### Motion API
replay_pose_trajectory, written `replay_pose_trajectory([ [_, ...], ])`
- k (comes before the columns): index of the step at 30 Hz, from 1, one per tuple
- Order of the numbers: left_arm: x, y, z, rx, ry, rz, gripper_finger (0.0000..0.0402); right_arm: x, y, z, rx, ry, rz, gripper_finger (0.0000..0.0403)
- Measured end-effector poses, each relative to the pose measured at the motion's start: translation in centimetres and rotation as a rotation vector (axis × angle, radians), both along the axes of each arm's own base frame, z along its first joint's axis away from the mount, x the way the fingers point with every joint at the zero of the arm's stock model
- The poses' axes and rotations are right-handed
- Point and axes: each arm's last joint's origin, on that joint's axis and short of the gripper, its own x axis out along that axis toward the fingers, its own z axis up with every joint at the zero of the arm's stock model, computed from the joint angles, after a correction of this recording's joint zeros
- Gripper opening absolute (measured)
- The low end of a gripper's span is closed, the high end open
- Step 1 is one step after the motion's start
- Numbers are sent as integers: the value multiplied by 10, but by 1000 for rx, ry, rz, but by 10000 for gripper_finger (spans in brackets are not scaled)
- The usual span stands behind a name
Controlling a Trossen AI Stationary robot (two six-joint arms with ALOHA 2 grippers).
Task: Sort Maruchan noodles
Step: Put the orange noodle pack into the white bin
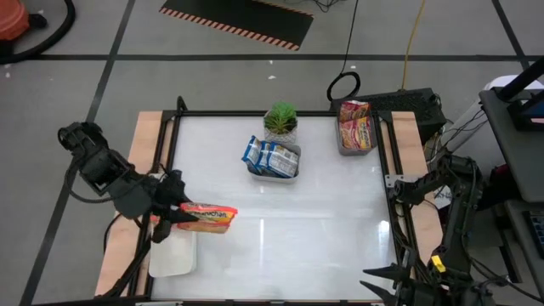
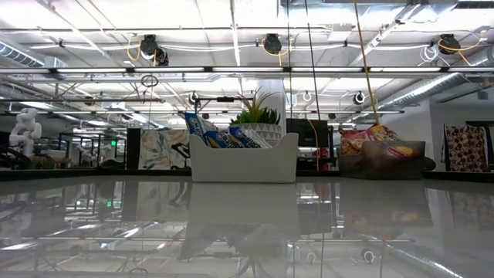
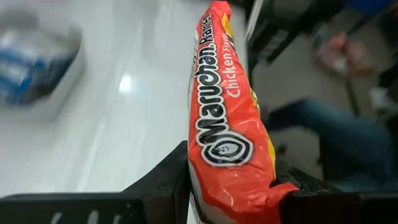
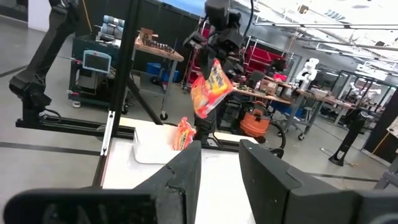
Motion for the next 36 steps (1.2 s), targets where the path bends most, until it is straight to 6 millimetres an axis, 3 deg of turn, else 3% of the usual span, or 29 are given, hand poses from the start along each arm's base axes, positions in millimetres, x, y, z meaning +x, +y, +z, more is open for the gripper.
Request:
replay_pose_trajectory([
  [5, 2, -6, -1, -12, 241, -12, 123, 0, 0, 0, 0, 0, 0, 102],
  [14, 3, -19, -28, -44, 734, -8, 123, 0, 0, 0, 0, 0, 1, 102],
  [28, 26, -58, -70, -26, 1003, -142, 123, 0, 0, 0, 23, -7, 1, 102],
  [36, 44, -80, -99, 79, 1079, -220, 123, 0, 0, 0, 24, -7, 2, 102],
])
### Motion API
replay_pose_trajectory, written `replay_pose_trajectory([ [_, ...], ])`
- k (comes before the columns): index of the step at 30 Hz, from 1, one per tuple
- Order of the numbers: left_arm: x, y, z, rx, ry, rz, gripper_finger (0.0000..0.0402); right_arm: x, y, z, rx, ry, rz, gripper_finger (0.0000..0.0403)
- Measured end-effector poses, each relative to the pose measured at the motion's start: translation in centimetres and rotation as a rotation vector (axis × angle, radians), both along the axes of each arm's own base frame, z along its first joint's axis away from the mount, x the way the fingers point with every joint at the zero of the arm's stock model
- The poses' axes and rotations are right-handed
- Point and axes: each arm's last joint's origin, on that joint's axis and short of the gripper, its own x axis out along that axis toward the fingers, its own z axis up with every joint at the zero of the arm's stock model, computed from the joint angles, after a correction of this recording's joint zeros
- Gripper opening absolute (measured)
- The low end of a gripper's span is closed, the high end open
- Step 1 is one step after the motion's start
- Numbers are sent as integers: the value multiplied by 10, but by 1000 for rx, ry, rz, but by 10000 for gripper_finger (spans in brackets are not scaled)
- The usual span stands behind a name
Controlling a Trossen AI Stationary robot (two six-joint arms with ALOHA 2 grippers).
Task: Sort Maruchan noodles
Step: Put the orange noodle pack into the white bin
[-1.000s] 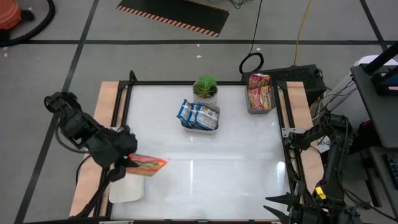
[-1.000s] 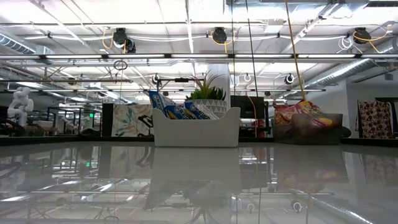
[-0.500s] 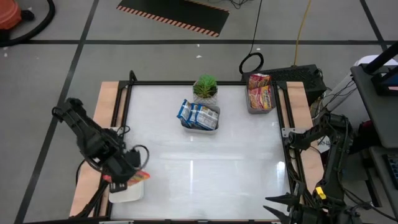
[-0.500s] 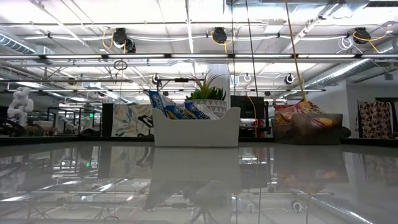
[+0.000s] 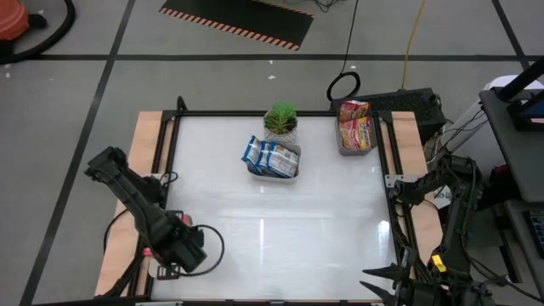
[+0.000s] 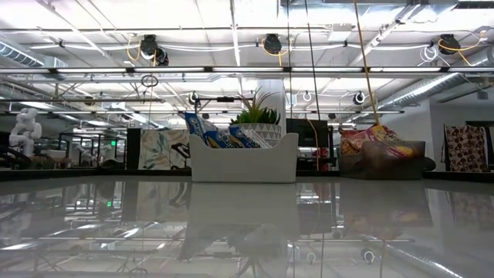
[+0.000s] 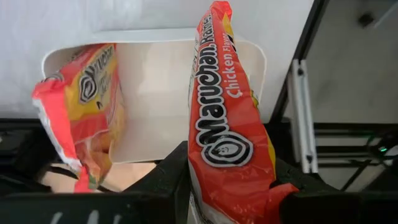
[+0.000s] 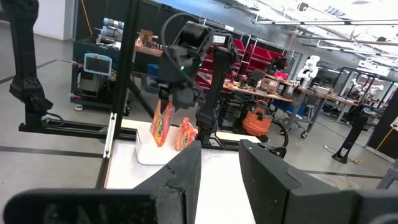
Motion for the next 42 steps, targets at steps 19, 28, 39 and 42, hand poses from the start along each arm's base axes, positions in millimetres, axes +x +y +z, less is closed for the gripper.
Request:
replay_pose_trajectory([
  [19, -17, -20, -37, 63, 241, 65, 123, 0, 0, 0, 11, -3, 0, 102],
  [28, -24, -20, -49, 116, 267, 81, 122, 0, 0, 0, 11, -3, 0, 102],
  [39, -26, -21, -49, 98, 223, -48, 122, 1, 0, 0, 18, -5, -2, 102],
  [42, -25, -20, -49, 101, 221, -48, 122, 1, 0, 0, 18, -5, -2, 102],
])
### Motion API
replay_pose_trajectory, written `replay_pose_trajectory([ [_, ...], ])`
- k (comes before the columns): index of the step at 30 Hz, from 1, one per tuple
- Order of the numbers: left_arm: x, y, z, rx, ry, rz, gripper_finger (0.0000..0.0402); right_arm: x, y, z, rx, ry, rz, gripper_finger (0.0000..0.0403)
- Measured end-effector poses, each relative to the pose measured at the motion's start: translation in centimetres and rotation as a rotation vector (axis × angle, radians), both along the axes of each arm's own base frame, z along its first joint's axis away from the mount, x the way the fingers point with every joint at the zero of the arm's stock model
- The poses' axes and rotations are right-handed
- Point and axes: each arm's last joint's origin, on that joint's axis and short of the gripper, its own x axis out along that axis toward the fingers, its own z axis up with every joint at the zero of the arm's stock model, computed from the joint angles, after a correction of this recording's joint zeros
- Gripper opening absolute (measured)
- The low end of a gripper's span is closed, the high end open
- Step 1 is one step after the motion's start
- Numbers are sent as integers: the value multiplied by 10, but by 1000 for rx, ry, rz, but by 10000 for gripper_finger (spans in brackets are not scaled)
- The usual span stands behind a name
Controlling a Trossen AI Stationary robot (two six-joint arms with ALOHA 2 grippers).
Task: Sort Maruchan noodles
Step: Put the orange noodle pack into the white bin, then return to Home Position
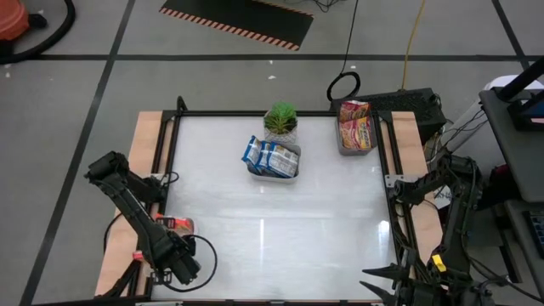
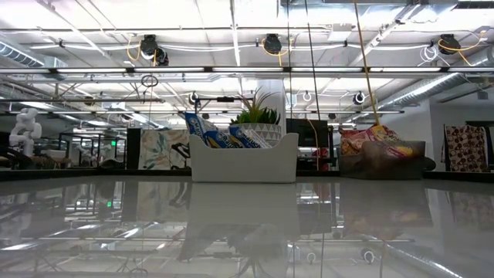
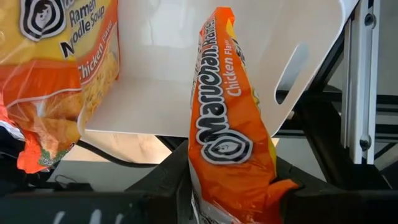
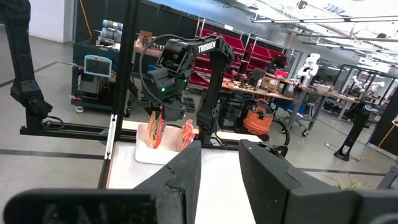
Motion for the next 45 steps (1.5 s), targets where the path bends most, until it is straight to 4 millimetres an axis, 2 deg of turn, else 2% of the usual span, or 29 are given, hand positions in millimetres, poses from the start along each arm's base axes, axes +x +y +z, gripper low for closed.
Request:
replay_pose_trajectory([
  [15, 3, -2, -2, -9, -75, -46, 203, 0, 0, 0, 10, -3, 0, 102],
  [18, 3, -3, -2, -11, -56, -12, 216, 0, 0, 0, 9, -3, 0, 102],
  [24, 7, 0, 0, -41, 66, 164, 224, 0, 0, -2, -24, 7, 0, 102],
  [29, 6, 10, 7, -35, 84, 182, 225, 3, -1, -4, -122, 37, -10, 102],
  [35, 9, 27, 19, -4, -102, 91, 225, 9, -4, -2, -240, 75, -30, 81],
  [41, 13, 57, 37, 29, -290, 62, 225, 16, -16, 8, -269, 88, -62, 10],
  [45, 14, 77, 49, 103, -451, 2, 225, 22, -22, 10, -304, 103, -84, 10],
])
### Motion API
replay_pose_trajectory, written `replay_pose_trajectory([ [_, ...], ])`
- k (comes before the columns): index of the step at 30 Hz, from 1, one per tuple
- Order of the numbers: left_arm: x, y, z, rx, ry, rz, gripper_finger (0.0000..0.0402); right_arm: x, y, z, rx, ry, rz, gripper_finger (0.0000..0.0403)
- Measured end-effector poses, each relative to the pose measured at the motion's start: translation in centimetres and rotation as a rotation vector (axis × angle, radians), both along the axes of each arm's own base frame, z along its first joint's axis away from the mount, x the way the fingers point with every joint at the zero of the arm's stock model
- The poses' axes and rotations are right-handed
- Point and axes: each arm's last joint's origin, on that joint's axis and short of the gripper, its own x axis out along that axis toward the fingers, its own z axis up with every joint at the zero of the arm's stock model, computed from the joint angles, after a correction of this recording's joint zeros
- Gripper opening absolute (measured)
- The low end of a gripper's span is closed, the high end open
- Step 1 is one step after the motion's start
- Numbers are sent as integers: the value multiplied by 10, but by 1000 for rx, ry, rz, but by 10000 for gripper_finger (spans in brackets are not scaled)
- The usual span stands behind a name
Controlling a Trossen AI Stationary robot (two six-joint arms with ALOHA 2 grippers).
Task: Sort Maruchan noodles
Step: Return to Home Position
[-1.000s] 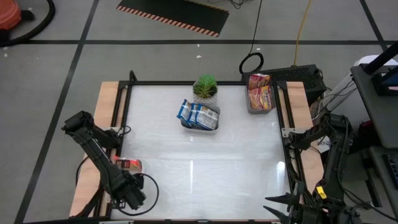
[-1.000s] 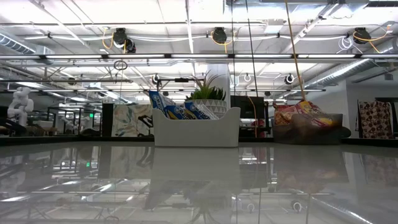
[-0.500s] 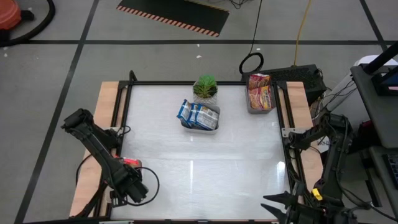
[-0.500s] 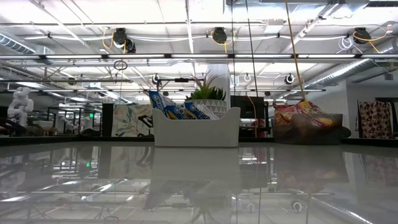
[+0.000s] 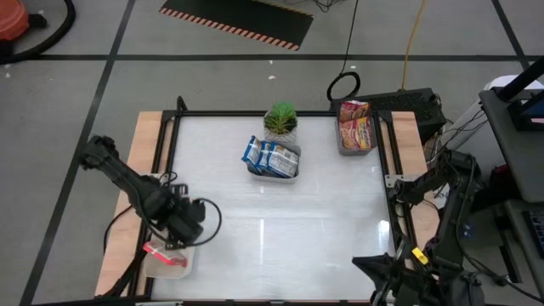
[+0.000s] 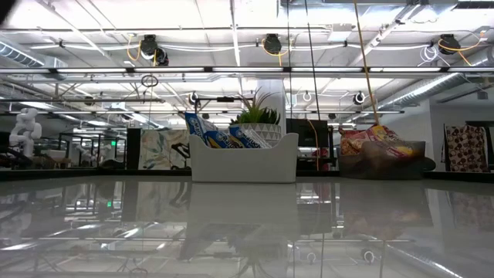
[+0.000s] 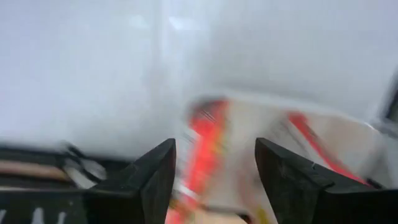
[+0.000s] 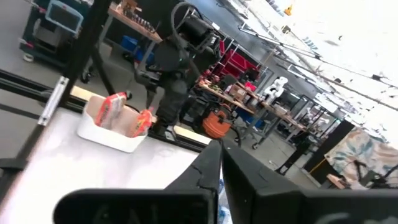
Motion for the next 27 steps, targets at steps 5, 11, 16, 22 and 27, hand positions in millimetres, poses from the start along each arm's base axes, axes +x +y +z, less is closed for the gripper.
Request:
replay_pose_trajectory([
  [5, 9, 17, 14, 101, -266, -102, 225, 5, -8, 4, -45, 18, -24, 2],
  [11, 43, 10, 34, 17, -709, -411, 174, 11, -19, 4, -125, 52, -51, 1],
  [16, 62, 23, 44, 185, -858, -481, 89, 18, -29, 2, -152, 67, -85, 1],
  [22, 79, 64, 45, 264, -855, -383, 47, 21, -42, -2, -159, 83, -23, 0],
  [27, 98, 92, 34, 224, -969, -352, 45, 18, -69, -12, -70, 119, 210, 0],
])
